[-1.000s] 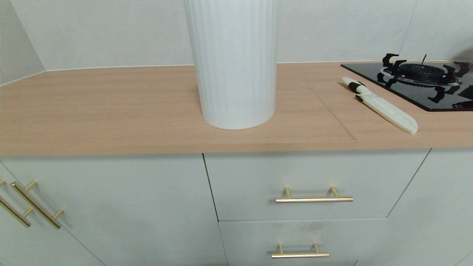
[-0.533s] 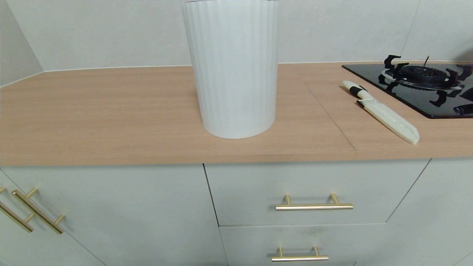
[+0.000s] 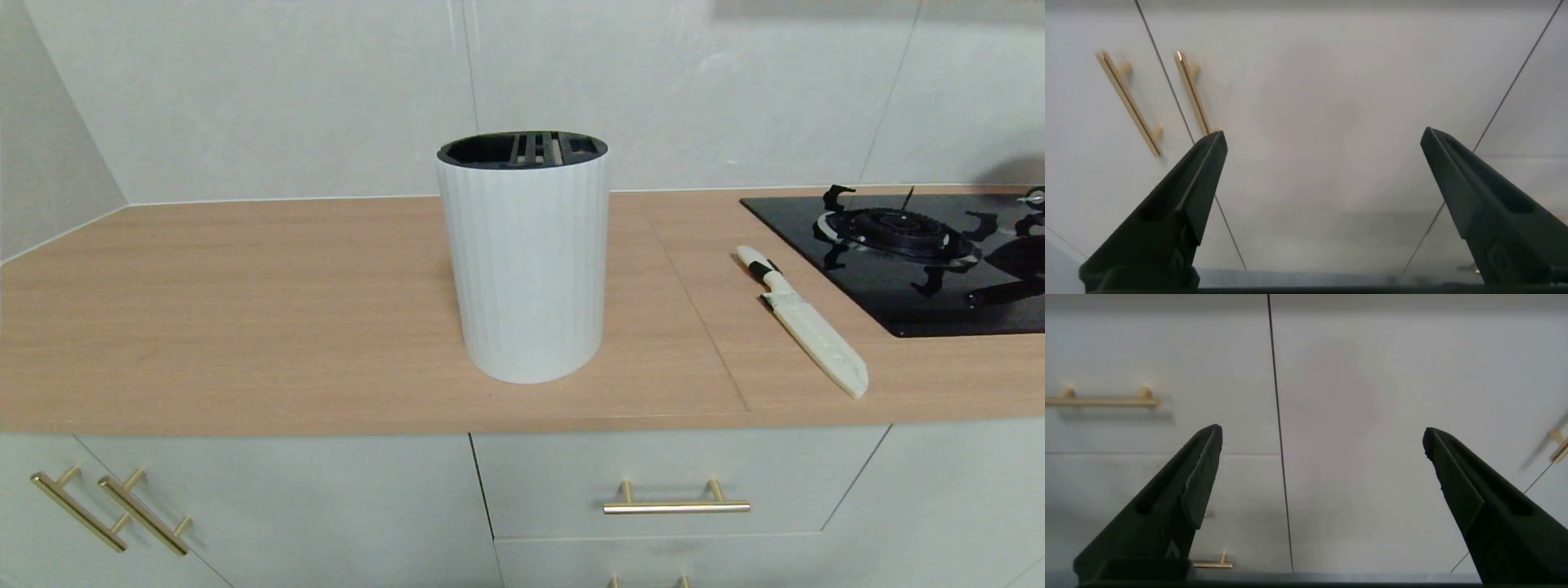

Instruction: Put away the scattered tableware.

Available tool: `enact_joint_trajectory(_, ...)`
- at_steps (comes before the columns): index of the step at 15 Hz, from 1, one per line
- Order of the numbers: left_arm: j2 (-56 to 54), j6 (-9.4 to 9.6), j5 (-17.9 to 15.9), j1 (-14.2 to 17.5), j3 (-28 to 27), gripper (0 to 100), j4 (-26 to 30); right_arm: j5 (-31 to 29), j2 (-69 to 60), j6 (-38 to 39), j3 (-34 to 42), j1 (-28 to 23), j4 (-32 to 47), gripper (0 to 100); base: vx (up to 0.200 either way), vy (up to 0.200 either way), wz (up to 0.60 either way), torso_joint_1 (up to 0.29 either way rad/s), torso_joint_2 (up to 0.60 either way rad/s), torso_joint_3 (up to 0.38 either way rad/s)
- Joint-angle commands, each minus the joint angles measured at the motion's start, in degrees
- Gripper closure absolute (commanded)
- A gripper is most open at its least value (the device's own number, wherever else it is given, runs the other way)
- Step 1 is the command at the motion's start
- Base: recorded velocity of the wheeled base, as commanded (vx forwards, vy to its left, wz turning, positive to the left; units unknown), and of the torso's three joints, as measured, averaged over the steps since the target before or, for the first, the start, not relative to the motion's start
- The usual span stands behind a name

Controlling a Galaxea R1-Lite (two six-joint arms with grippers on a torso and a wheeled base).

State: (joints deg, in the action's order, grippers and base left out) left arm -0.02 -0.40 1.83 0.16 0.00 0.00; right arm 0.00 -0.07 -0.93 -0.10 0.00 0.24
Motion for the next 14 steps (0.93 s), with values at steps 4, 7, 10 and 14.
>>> enact_joint_trajectory(4, 0.0, -0.04, 0.0, 0.0, 0.0, 0, 0.0, 0.0, 0.1, 0.0, 0.0, 0.0, 0.0, 0, 0.0, 0.0, 0.0, 0.187, -0.47, -0.29)
enact_joint_trajectory(7, 0.0, -0.04, 0.0, 0.0, 0.0, 0, 0.0, 0.0, 0.1, 0.0, 0.0, 0.0, 0.0, 0, 0.0, 0.0, 0.0, 0.211, -0.48, -0.286)
enact_joint_trajectory(10, 0.0, -0.04, 0.0, 0.0, 0.0, 0, 0.0, 0.0, 0.1, 0.0, 0.0, 0.0, 0.0, 0, 0.0, 0.0, 0.0, 0.222, -0.5, -0.285)
enact_joint_trajectory(14, 0.0, -0.04, 0.0, 0.0, 0.0, 0, 0.0, 0.0, 0.1, 0.0, 0.0, 0.0, 0.0, 0, 0.0, 0.0, 0.0, 0.232, -0.52, -0.292)
